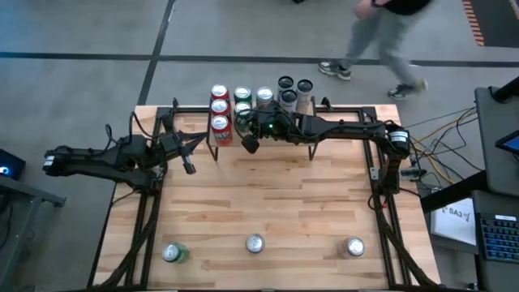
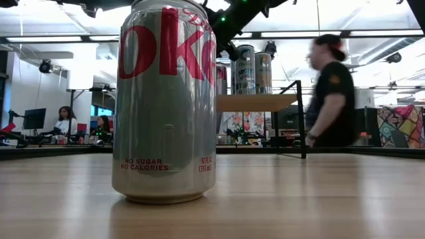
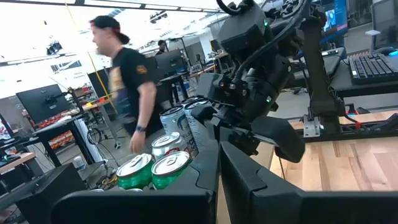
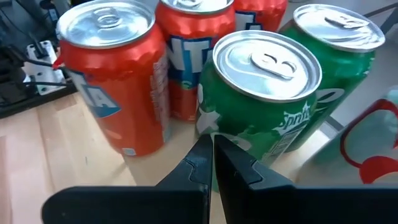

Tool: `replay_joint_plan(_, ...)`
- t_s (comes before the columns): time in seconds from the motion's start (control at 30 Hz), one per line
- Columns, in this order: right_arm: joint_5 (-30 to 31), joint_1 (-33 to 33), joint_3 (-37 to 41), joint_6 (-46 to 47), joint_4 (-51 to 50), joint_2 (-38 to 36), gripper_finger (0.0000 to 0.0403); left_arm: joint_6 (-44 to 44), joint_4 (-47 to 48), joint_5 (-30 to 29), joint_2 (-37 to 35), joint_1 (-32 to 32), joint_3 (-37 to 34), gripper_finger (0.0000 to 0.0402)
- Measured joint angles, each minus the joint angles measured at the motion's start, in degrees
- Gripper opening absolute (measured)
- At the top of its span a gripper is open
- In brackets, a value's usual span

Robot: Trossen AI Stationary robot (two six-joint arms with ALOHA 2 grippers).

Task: Place canned beverage on shelf
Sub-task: Adjust the soda cans on the shelf

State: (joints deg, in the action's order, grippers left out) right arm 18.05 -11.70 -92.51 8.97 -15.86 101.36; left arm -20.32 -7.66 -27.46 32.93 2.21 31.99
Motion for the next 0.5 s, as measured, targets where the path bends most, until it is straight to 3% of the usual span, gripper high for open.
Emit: replay_joint_plan(0.5,0.02,-0.62,0.0,-0.47,0.33,0.0,0.0009,0.0,-0.01,0.01,0.0,0.0,0.0,0.0)
